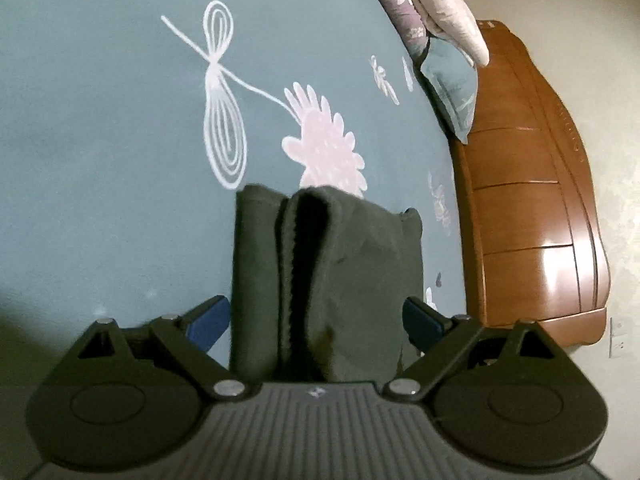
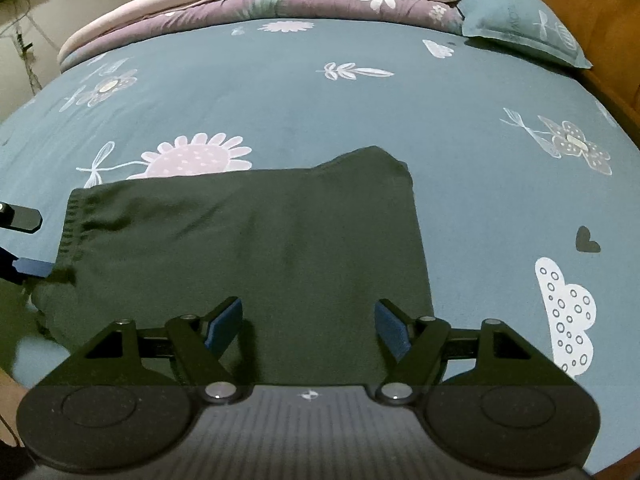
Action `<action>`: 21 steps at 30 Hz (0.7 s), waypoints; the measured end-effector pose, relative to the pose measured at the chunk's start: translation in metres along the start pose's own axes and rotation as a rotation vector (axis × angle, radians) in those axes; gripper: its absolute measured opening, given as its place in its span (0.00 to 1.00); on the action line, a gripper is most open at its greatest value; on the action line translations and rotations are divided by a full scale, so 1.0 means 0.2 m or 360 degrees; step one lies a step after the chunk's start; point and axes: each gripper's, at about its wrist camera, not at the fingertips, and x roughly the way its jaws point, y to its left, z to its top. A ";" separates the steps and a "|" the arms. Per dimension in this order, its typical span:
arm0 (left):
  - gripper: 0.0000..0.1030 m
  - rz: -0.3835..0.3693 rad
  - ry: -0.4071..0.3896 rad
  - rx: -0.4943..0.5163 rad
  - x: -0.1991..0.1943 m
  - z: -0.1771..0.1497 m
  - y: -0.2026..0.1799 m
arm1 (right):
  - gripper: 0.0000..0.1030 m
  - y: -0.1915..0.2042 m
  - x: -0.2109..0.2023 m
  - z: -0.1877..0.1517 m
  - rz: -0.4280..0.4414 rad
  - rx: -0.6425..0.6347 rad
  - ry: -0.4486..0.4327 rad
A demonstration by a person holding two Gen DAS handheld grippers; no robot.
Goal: Fold clothes
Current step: 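Close the left tool on the folded edge of the sweatpants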
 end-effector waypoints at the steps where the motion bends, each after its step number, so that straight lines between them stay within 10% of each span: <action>1: 0.93 -0.0012 0.0004 -0.0001 0.01 0.01 -0.01 | 0.75 0.00 0.00 0.00 -0.0003 0.0000 -0.0003; 21: 0.99 -0.0128 0.0081 0.0097 0.13 0.05 -0.10 | 0.75 -0.06 -0.08 0.02 0.0040 0.0213 -0.0014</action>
